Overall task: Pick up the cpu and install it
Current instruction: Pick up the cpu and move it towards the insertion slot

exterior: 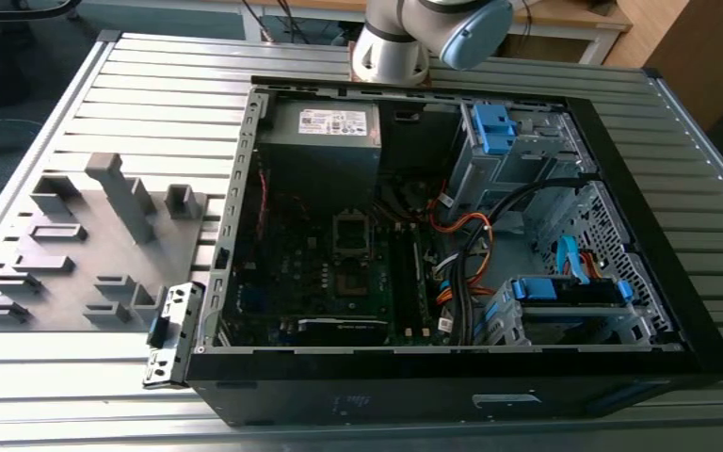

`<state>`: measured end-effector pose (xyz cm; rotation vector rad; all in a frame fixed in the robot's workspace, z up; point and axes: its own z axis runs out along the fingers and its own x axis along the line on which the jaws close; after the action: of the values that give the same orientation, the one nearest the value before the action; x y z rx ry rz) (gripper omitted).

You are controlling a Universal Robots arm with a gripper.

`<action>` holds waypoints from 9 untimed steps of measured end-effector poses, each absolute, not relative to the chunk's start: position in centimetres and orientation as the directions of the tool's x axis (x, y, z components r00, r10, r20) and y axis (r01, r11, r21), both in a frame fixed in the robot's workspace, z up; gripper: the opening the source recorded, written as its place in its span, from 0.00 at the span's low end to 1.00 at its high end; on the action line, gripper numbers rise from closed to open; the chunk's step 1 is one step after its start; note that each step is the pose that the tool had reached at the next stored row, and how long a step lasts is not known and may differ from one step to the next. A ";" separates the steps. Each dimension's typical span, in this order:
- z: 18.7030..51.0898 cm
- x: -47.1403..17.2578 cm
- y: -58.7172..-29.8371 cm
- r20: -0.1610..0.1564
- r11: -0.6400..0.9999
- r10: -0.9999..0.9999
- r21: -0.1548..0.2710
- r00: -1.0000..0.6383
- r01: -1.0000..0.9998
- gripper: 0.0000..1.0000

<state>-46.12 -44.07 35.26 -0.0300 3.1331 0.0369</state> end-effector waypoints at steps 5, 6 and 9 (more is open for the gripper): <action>35.3 -45.3 -44.1 -0.008 1.000 -0.019 0.023 -1.000 -0.019 0.47; 35.3 -45.0 -44.1 -0.008 1.000 -0.019 0.024 -1.000 -0.019 0.47; 35.3 -44.2 -44.1 -0.008 1.000 -0.019 0.024 -1.000 -0.019 0.47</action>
<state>-44.25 -44.10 35.25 -0.0300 3.1330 0.0369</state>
